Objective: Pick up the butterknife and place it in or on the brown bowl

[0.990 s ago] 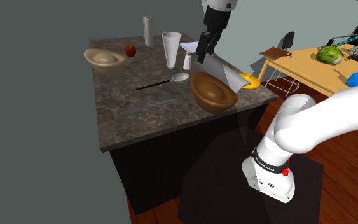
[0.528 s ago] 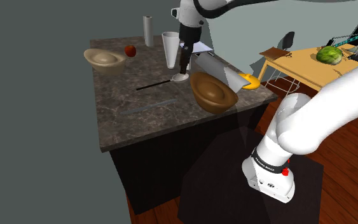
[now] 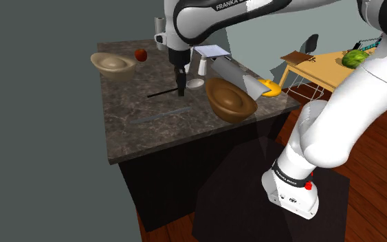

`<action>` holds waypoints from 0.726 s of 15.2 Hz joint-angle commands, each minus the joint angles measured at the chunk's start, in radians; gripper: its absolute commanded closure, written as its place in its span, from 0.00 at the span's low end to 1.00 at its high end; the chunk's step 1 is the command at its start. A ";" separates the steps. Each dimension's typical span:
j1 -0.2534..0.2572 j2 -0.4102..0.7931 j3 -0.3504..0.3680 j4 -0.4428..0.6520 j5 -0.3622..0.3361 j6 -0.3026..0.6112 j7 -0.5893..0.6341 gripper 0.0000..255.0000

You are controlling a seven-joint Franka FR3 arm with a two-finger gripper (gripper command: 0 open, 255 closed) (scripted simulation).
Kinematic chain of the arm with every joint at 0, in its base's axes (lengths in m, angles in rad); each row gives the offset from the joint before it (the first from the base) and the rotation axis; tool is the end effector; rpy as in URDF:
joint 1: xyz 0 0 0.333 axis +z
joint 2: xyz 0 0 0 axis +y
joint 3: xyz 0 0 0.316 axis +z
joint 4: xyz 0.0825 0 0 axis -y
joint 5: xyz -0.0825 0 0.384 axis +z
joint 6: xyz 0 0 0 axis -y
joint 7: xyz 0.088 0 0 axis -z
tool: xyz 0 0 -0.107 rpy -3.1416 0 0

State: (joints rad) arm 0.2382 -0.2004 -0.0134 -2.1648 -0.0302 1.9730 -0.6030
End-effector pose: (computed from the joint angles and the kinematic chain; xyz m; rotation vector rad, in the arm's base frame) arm 0.4812 0.1078 0.4818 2.8446 1.2699 0.0058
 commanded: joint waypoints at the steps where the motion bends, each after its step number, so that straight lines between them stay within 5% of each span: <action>1: 0.020 0.070 0.010 0.024 -0.001 0.028 -0.065 0.00; 5: 0.049 0.178 0.032 0.069 -0.008 0.062 -0.171 0.00; 11: 0.047 0.206 0.032 0.018 -0.011 0.141 -0.170 0.00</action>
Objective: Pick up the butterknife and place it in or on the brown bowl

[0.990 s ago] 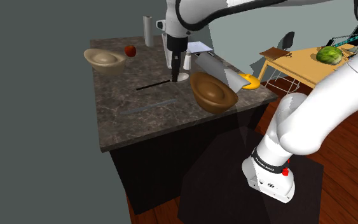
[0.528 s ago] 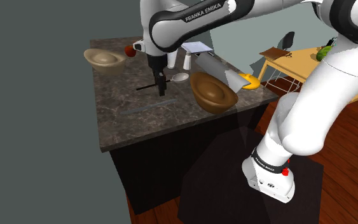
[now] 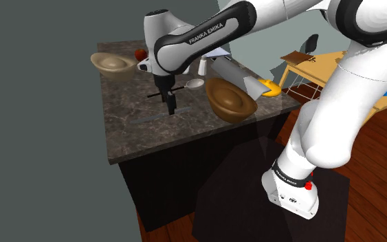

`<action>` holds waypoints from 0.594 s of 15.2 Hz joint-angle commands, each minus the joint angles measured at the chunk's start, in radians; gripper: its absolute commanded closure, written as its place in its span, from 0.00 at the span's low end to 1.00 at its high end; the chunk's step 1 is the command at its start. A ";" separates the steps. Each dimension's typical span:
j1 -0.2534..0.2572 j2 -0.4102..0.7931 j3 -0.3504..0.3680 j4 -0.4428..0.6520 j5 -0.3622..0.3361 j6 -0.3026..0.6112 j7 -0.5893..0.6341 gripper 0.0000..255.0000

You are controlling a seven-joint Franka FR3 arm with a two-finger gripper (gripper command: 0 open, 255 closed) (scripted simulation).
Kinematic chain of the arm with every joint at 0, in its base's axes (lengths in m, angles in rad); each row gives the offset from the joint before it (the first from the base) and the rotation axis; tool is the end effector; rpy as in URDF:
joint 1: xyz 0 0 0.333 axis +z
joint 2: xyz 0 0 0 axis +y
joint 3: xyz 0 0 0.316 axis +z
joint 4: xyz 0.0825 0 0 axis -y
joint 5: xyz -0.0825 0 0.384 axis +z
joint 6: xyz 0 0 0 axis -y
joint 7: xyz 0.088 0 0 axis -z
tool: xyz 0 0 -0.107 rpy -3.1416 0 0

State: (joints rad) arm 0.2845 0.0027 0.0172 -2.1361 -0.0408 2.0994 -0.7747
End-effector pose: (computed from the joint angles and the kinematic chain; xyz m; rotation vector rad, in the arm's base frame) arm 0.5116 0.1572 0.4014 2.6585 1.6257 -0.0724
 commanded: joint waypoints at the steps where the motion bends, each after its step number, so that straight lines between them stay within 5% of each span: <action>1: 0.001 0.008 0.001 -0.019 -0.001 0.028 0.002 0.00; 9: 0.001 0.012 0.001 -0.023 -0.001 0.035 0.003 0.00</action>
